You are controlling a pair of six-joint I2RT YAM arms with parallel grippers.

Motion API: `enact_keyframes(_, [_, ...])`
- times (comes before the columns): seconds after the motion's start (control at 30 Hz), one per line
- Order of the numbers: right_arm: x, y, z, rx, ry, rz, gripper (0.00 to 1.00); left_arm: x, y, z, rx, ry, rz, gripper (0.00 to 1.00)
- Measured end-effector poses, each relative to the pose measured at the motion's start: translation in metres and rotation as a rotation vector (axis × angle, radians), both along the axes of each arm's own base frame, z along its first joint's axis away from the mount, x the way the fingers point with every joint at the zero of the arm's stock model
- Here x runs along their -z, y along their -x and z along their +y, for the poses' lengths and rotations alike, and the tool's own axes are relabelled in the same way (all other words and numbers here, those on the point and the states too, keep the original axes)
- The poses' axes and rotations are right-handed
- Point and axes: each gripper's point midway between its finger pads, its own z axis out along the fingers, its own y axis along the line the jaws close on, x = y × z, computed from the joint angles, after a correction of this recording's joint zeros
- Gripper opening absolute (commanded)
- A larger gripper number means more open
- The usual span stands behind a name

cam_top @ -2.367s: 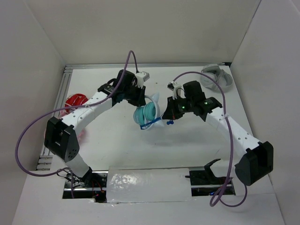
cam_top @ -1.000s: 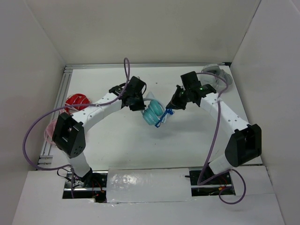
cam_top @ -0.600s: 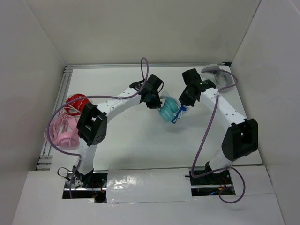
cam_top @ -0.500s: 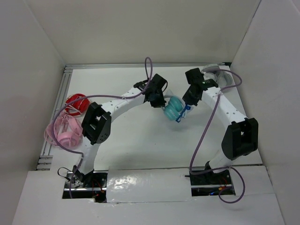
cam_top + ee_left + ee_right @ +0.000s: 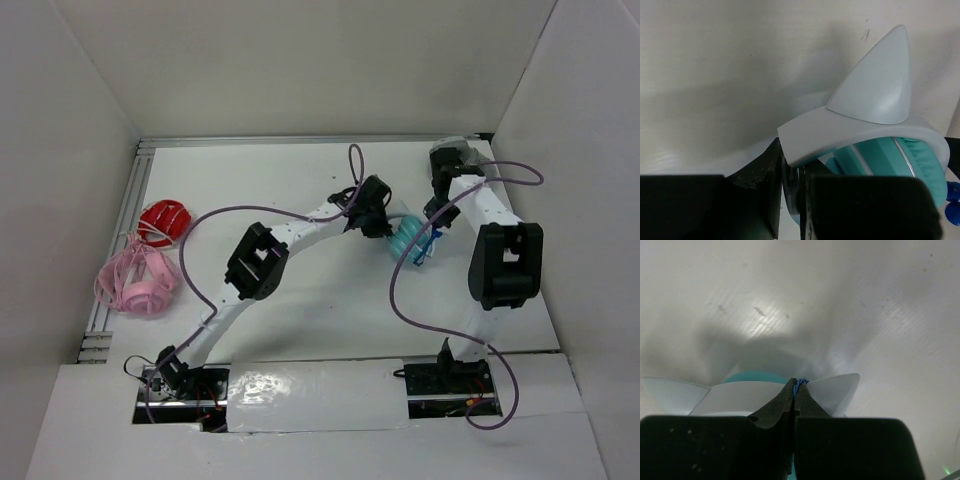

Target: Wrap the headphones

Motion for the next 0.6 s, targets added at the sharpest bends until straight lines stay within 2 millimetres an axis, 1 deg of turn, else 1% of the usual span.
enact_keyframes(0.07, [0.014,0.007,-0.009,0.016,0.002,0.045,0.00,0.013,0.005,-0.008,0.019,-0.006,0.004,0.00])
enact_keyframes(0.1, [0.020,0.012,-0.015,0.029,0.005,0.067,0.00,0.015,0.007,-0.015,0.033,0.003,0.000,0.00])
enact_keyframes(0.17, [0.028,0.021,-0.029,0.066,-0.002,0.089,0.00,0.014,0.015,-0.026,0.070,0.009,-0.019,0.00])
enact_keyframes(0.23, [0.036,0.032,-0.043,0.100,-0.005,0.121,0.00,0.010,0.027,-0.040,0.113,0.037,-0.026,0.00])
enact_keyframes(0.3, [0.043,0.045,-0.054,0.127,-0.012,0.156,0.00,0.009,0.035,-0.050,0.143,0.051,-0.030,0.00])
enact_keyframes(0.37, [0.050,0.056,-0.061,0.147,-0.017,0.185,0.00,0.012,0.043,-0.060,0.178,0.056,-0.039,0.00])
enact_keyframes(0.4, [0.053,0.062,-0.064,0.152,-0.017,0.201,0.00,0.015,0.047,-0.064,0.193,0.062,-0.040,0.00])
enact_keyframes(0.47, [0.057,0.074,-0.069,0.164,-0.014,0.224,0.00,0.014,0.053,-0.070,0.226,0.061,-0.059,0.00])
enact_keyframes(0.6, [0.055,0.094,-0.076,0.190,-0.007,0.237,0.00,0.015,0.070,-0.080,0.271,0.052,-0.071,0.00])
